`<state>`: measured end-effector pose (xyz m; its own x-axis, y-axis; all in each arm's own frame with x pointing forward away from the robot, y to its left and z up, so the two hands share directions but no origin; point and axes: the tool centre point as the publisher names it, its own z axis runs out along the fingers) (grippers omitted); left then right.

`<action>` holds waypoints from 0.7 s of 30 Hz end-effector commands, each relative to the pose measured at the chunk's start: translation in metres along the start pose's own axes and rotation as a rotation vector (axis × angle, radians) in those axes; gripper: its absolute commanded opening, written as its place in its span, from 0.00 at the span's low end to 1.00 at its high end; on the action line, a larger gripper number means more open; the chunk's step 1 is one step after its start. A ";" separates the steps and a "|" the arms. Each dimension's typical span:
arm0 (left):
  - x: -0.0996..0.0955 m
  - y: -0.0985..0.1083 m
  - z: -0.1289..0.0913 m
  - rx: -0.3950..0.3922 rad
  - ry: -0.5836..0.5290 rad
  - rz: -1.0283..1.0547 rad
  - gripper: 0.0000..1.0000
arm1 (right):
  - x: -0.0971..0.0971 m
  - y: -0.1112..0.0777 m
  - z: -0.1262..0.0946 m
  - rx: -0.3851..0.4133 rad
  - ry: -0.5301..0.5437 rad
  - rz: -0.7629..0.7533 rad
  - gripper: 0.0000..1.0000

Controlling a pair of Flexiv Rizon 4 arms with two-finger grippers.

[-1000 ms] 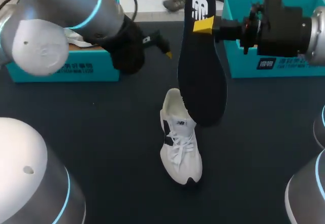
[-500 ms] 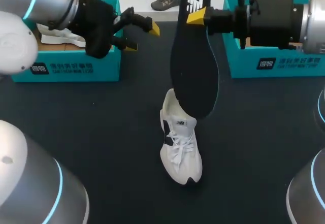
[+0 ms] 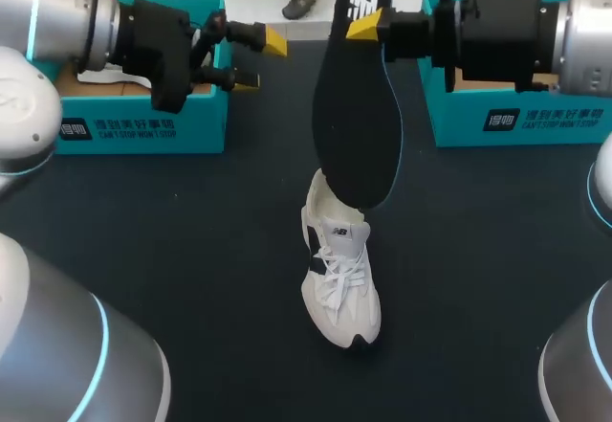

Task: Take the shoe out of the shoebox, open the shoe tongue, remove and reinsert the insole, then place the shoe into the shoebox

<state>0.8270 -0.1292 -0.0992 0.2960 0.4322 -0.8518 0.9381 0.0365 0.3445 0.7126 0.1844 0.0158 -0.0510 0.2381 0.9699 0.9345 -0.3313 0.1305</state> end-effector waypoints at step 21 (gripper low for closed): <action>-0.034 -0.013 -0.005 -0.015 -0.359 -0.054 1.00 | -0.033 0.034 0.094 -0.074 -0.081 0.238 0.00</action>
<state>0.8025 -0.1381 -0.0716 0.2881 0.0945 -0.9529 0.9537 0.0617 0.2944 0.7684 0.2147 -0.0226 0.1961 0.2203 0.9555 0.9018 -0.4232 -0.0875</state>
